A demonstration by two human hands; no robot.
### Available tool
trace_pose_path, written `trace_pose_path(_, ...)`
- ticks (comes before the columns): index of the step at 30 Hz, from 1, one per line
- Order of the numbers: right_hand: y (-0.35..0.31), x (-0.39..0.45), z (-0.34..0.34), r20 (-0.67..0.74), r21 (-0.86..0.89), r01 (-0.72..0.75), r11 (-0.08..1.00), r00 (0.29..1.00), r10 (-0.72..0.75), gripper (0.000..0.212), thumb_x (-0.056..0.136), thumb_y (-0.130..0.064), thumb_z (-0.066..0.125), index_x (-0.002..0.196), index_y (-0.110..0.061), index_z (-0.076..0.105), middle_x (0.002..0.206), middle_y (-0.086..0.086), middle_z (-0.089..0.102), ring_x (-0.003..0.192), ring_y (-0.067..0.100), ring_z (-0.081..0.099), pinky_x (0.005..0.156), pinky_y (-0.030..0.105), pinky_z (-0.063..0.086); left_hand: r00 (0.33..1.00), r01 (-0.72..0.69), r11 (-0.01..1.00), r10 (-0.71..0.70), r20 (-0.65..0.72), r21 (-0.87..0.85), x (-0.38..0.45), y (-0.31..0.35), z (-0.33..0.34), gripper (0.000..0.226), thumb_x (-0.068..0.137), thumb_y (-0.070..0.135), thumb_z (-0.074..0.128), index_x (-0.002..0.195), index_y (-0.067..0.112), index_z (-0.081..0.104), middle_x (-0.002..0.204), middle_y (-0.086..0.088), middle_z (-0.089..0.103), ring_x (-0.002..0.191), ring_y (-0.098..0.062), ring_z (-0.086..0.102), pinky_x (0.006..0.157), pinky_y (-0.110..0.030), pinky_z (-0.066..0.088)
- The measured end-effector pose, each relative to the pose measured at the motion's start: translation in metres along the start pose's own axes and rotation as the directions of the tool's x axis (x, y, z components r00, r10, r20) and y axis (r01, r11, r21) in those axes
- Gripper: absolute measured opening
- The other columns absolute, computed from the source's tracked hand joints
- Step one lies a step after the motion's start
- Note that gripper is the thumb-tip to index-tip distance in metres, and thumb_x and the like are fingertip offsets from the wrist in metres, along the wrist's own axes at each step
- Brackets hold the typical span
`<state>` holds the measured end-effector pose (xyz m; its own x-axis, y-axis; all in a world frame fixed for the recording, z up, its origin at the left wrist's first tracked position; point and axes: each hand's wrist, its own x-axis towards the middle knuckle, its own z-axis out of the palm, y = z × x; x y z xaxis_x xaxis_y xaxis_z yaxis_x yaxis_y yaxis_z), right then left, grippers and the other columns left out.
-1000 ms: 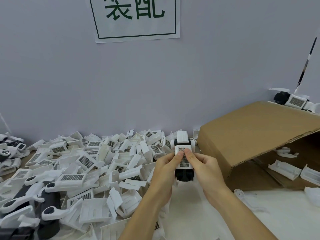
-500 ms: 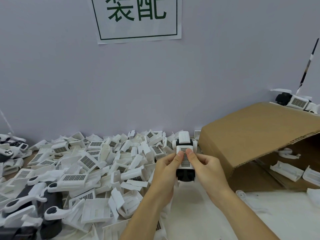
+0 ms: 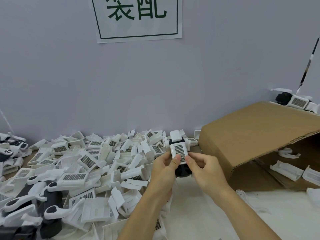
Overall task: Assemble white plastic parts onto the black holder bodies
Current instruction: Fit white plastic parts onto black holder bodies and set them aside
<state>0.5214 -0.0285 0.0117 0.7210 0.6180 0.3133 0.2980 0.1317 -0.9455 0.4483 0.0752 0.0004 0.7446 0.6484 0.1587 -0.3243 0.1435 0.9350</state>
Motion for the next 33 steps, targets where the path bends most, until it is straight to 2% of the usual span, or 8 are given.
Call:
trace_pose_path(5,0.004,0.0,0.004,-0.078,-0.063,0.044,0.997,0.996,-0.049,0.02,0.098,-0.015,0.062,0.111,-0.023,0.076,0.097,-0.012,0.078,0.094,0.002,0.072,0.085,0.029,0.059,0.999,0.019,0.999,-0.021,-0.045,-0.051,0.001,0.001,0.0,0.022,0.098,0.004,0.06,0.118,0.007,0.069,0.106,-0.017,0.076,0.102,-0.035,0.073,0.087,-0.046,0.06)
trace_pose_path(8,0.005,-0.002,0.008,-0.121,-0.234,0.149,0.961,0.976,-0.18,0.024,0.094,-0.018,0.068,0.113,-0.029,0.075,0.097,-0.021,0.075,0.095,-0.004,0.068,0.082,0.019,0.056,0.992,0.068,0.979,-0.087,-0.092,-0.193,0.0,0.003,-0.001,0.034,0.088,0.004,0.071,0.121,-0.001,0.064,0.104,-0.021,0.076,0.099,-0.037,0.074,0.084,-0.043,0.061)
trace_pose_path(11,0.004,-0.005,0.012,-0.044,-0.29,0.27,0.918,0.955,-0.295,0.042,0.087,-0.016,0.074,0.114,-0.047,0.062,0.109,-0.027,0.066,0.107,-0.005,0.061,0.086,0.009,0.047,0.985,0.08,0.954,-0.119,-0.121,-0.289,-0.001,0.007,-0.002,0.057,0.071,0.014,0.081,0.121,-0.004,0.061,0.105,-0.021,0.075,0.096,-0.034,0.074,0.075,-0.037,0.061)
trace_pose_path(17,0.009,-0.005,0.012,0.06,-0.652,0.205,0.73,0.974,-0.22,0.083,0.084,-0.057,0.069,0.154,-0.032,0.032,0.137,-0.019,0.051,0.125,0.007,0.047,0.103,0.032,0.046,0.988,0.067,0.98,-0.092,-0.125,-0.188,0.003,0.004,-0.004,0.059,0.071,0.044,0.08,0.113,0.004,0.07,0.101,-0.011,0.077,0.093,-0.021,0.073,0.08,-0.034,0.059)
trace_pose_path(21,0.005,-0.004,0.008,-0.087,-0.51,0.152,0.847,0.97,-0.227,0.074,0.088,-0.045,0.069,0.152,-0.021,0.04,0.13,-0.009,0.06,0.121,0.011,0.056,0.1,0.036,0.049,0.999,0.007,0.993,-0.011,-0.034,-0.117,0.0,0.004,-0.003,0.035,0.084,0.044,0.071,0.098,0.014,0.081,0.101,-0.013,0.077,0.089,-0.026,0.073,0.081,-0.041,0.061)
trace_pose_path(27,-0.003,0.004,-0.003,-0.341,-0.042,0.05,0.998,0.938,-0.061,0.013,0.099,-0.024,0.056,0.106,-0.021,0.067,0.078,-0.008,0.066,0.068,0.005,0.062,0.06,0.011,0.048,0.917,-0.058,0.997,0.033,-0.397,-0.05,0.003,0.005,-0.004,0.024,0.093,0.032,0.07,0.073,0.021,0.075,0.078,-0.003,0.07,0.066,-0.012,0.057,0.062,-0.027,0.046)
trace_pose_path(30,-0.009,0.006,-0.009,-0.216,0.497,-0.095,0.863,0.949,0.229,0.029,0.104,-0.023,0.048,0.096,0.0,0.063,0.072,0.013,0.046,0.066,0.023,0.054,0.053,0.032,0.057,0.89,-0.095,0.992,0.044,-0.453,-0.089,0.004,0.006,-0.006,0.01,0.098,0.026,0.064,0.096,0.019,0.071,0.085,0.004,0.073,0.081,-0.013,0.067,0.066,-0.028,0.049)
trace_pose_path(33,-0.012,0.005,-0.009,0.012,0.623,-0.325,0.711,0.913,0.408,0.037,0.1,-0.035,0.043,0.089,-0.004,0.061,0.072,0.019,0.047,0.052,0.027,0.05,0.046,0.027,0.048,0.911,-0.101,0.979,0.018,-0.412,-0.179,0.002,0.009,-0.003,0.017,0.099,0.025,0.06,0.109,0.027,0.074,0.105,0.005,0.073,0.095,-0.018,0.069,0.073,-0.03,0.055)
